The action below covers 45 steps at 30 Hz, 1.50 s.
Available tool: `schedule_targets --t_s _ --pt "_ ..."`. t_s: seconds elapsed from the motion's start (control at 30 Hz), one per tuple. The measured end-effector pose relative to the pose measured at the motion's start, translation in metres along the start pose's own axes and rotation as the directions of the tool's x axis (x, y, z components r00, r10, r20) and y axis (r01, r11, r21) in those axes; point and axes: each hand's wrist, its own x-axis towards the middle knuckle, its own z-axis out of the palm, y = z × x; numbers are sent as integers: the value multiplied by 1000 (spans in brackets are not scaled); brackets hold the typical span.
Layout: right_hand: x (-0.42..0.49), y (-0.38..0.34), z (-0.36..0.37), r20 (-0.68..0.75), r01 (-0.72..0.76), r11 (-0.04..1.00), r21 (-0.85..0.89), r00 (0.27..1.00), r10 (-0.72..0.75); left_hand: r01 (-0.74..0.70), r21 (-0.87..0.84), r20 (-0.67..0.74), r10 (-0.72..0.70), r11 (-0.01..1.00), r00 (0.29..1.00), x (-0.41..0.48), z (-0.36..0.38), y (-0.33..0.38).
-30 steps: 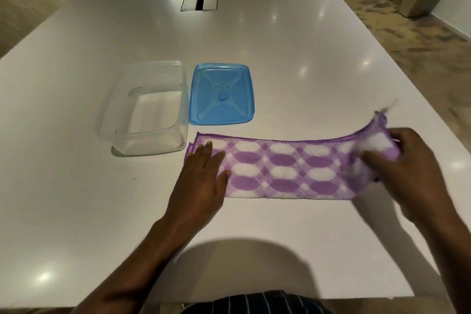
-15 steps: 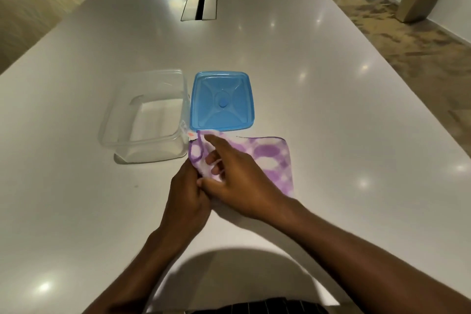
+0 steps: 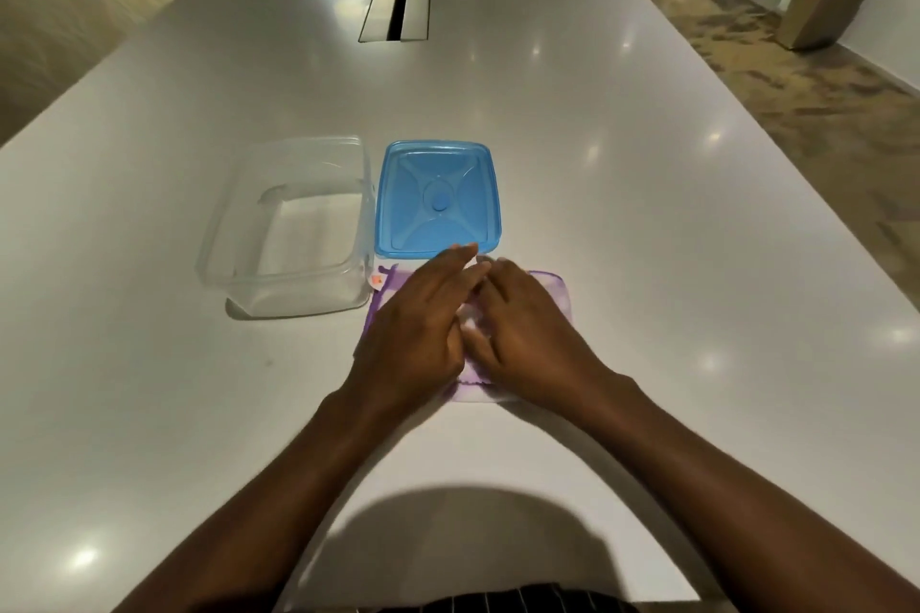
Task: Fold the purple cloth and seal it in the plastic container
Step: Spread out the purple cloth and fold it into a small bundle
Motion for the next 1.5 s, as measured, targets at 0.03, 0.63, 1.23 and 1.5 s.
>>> schedule_targets --t_s 0.03,0.63,1.23,1.5 --pt "-2 2 7 89 -2 1000 -2 996 2 40 12 98 -41 999 994 3 6 -8" --pt "-62 53 -8 -102 -542 840 9 835 540 218 314 136 -271 924 953 -36 12 -41" --pt "-37 18 -22 48 -467 451 760 733 679 282 103 122 -294 954 948 -47 27 11" --pt "-14 -34 -29 -98 -142 749 647 959 266 481 -436 46 -515 760 856 -36 11 15"
